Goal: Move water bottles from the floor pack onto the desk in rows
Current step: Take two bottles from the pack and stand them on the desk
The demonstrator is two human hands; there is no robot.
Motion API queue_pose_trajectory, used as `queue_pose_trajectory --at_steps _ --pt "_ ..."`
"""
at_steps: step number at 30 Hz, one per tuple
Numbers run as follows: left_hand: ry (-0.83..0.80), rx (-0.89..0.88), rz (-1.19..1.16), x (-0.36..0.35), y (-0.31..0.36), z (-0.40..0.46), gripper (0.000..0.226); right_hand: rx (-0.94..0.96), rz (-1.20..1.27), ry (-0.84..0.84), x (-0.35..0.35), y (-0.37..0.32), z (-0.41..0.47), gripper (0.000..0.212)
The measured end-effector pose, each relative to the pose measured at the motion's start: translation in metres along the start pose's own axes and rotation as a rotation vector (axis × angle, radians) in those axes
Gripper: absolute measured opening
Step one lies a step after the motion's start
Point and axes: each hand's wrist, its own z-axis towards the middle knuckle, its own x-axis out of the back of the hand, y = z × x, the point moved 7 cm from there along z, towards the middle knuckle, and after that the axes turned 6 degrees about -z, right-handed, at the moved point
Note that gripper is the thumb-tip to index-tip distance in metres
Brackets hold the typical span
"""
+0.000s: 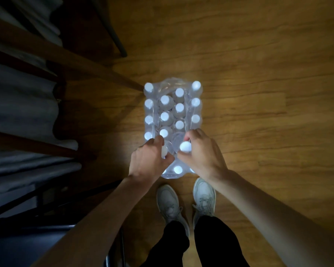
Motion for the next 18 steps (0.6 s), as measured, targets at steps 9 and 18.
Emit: queue_pose_trajectory --at_steps 9,18 --pt "0.097 0.048 -0.091 0.105 0.039 -0.075 0.036 -0.043 0.093 0.129 0.081 -0.037 -0.054 0.031" --pt "0.214 0.075 -0.185 0.233 0.080 -0.172 0.036 -0.032 0.065 0.078 0.198 -0.122 -0.134 0.030"
